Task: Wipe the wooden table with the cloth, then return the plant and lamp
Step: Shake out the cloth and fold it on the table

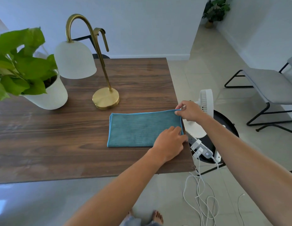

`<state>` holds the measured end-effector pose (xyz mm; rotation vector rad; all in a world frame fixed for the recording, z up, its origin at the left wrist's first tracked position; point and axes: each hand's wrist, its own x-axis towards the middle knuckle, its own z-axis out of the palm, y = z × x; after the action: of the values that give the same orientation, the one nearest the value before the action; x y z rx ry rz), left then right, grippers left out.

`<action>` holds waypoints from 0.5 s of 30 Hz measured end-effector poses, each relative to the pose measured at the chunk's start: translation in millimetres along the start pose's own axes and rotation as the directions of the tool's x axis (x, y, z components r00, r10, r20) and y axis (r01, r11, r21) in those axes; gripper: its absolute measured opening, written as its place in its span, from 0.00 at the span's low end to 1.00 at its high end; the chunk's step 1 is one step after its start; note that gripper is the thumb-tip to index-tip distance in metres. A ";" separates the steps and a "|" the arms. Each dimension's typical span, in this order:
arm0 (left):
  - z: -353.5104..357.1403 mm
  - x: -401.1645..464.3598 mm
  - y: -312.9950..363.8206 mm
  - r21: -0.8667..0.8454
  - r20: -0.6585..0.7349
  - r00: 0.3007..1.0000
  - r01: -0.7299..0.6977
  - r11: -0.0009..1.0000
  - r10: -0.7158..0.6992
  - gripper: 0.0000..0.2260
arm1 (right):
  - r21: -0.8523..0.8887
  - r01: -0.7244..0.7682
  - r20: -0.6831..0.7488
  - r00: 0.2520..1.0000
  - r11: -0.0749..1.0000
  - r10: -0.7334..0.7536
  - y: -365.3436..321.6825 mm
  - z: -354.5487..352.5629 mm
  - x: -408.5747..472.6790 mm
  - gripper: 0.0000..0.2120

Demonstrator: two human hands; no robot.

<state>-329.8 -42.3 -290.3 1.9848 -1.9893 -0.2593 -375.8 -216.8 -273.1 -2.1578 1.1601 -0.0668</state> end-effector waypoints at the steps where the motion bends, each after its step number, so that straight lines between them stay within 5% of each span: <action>1: -1.5 -1.0 1.0 -0.036 -0.025 0.999 0.028 0.999 -0.029 0.12 | 0.049 -0.012 -0.007 1.000 0.999 0.012 -1.1 -0.5 -1.7 0.03; 6: -14.0 -19.6 0.8 -0.331 -0.247 0.925 0.199 0.922 -0.288 0.04 | 0.177 0.009 -0.075 0.997 0.984 0.004 -23.3 -6.7 -5.7 0.04; 10: -31.0 -48.5 -15.4 -0.502 -0.312 0.814 0.297 0.813 -0.490 0.13 | 0.187 0.100 -0.079 0.993 0.977 -0.087 -60.2 -8.1 -7.3 0.04; 15: -48.0 -86.0 -37.0 -0.683 -0.189 0.633 0.464 0.564 -0.750 0.10 | 0.065 0.205 -0.031 0.979 0.977 -0.204 -117.6 19.9 -8.0 0.06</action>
<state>-279.7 47.1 -266.6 1.9851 -0.6844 -0.4377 -289.0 -156.0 -217.7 -2.2141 0.9316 -0.2212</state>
